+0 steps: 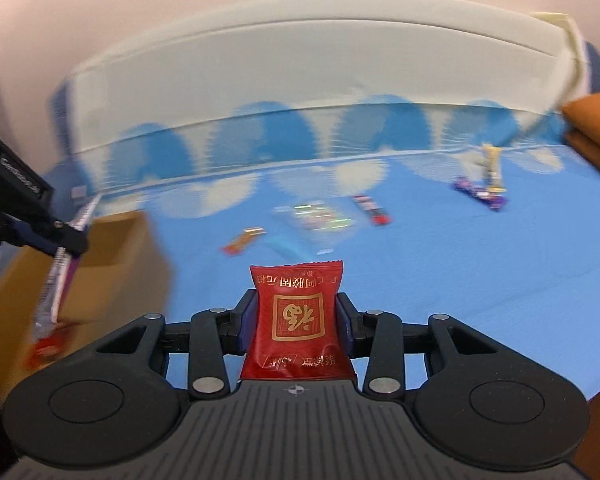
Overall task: Organize snacks
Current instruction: 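Carry both snacks into the box and open both tools to release them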
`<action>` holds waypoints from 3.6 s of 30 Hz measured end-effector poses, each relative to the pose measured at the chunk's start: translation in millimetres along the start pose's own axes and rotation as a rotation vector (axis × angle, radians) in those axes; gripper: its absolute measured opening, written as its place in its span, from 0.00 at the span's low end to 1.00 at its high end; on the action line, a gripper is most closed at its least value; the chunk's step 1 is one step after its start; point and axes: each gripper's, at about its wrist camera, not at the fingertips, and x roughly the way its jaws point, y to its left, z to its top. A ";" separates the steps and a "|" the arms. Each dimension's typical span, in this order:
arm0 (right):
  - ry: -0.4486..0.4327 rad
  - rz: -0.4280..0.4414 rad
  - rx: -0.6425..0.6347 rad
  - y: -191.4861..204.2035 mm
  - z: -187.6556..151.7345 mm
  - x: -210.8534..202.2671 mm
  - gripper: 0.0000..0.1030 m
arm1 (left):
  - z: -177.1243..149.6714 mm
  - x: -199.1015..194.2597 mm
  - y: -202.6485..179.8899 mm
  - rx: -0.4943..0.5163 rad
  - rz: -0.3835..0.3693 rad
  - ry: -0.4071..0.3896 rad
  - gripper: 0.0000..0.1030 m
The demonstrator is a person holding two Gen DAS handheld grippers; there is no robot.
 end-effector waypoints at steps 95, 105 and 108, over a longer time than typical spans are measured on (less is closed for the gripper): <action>0.220 0.215 -0.296 223.5 12.3 147.0 0.42 | 7.0 58.5 193.2 -0.154 0.123 0.007 0.26; 0.207 0.200 -0.290 227.2 16.6 168.0 0.57 | 17.9 79.9 193.3 -0.133 0.162 0.043 0.54; 0.162 0.180 -0.299 226.6 23.6 157.2 0.72 | 15.5 65.3 192.7 -0.124 0.206 -0.014 1.00</action>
